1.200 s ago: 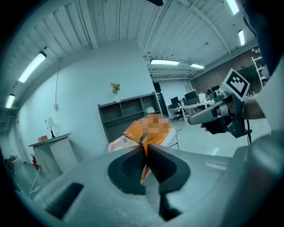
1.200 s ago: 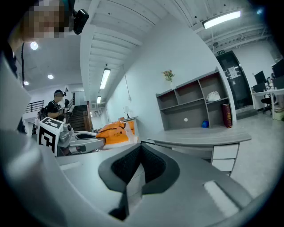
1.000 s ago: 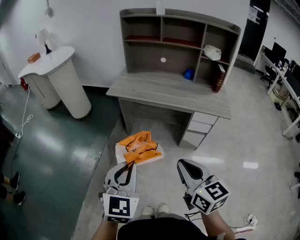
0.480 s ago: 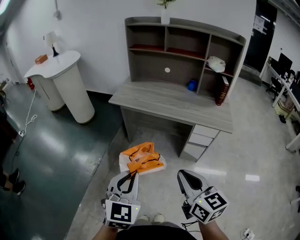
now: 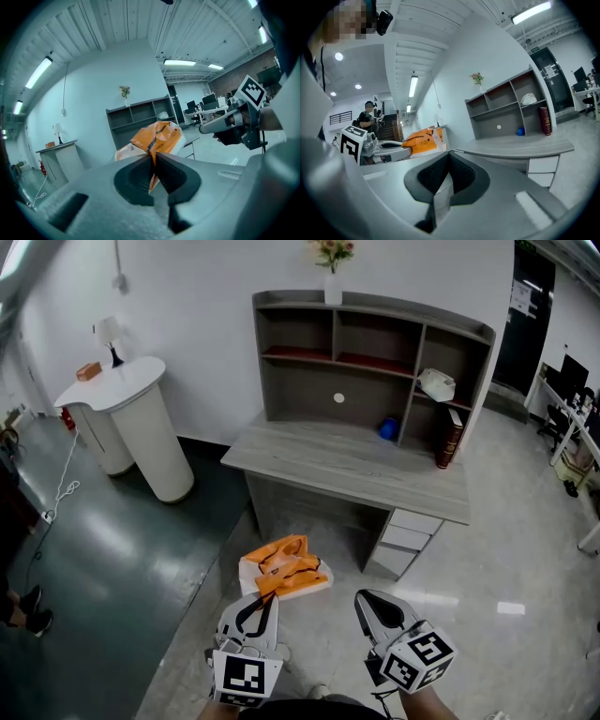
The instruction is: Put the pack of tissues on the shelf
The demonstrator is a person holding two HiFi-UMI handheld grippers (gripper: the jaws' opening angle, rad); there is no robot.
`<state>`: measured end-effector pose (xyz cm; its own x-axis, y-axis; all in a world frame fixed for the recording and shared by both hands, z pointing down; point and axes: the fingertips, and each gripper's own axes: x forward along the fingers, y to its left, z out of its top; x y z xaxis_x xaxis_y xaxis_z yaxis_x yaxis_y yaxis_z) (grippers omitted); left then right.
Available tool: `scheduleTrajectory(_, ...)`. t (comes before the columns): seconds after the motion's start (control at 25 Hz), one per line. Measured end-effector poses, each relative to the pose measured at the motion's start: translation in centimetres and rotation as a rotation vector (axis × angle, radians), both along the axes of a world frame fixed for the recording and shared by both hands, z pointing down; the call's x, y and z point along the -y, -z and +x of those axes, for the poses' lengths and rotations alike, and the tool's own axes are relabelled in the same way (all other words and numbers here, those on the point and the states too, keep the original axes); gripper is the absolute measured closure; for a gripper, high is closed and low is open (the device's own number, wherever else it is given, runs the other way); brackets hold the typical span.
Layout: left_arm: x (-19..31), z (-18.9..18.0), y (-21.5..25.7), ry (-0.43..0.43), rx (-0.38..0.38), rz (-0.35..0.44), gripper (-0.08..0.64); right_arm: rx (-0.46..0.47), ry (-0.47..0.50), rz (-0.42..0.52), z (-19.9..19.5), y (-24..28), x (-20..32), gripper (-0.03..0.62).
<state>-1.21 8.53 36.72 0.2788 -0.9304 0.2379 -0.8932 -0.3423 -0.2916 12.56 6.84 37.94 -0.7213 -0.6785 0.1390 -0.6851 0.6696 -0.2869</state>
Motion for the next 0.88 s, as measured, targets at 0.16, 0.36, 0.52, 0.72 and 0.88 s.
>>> scheduleTrajectory(0.16,1.6,-0.6,-0.3,-0.007,0.009,0.009,0.555,-0.012,0.005,0.023,-0.7,-0.2,1.1,0.592)
scheduleTrajectory(0.36,4.5,-0.8,-0.7,-0.057,0.016,-0.003,0.555,-0.017,-0.018,0.024,-1.3,-0.3,3.7,0.592)
scheduleTrajectory(0.52,7.4,-1.8,-0.9,-0.083,0.008,-0.009,0.555,-0.007,-0.026,0.029,-2.7,0.0,6.2,0.592)
scheduleTrajectory(0.72,11.2,-3.2,-1.5,-0.098,-0.033,-0.031,0.555,-0.029,-0.049,0.024,-4.2,0.2,9.7,0.592)
scheduleTrajectory(0.88,14.1,-4.0,-1.4,-0.136,-0.031,-0.036,0.555,-0.035,-0.079,0.015,-5.1,0.4,12.6,0.592)
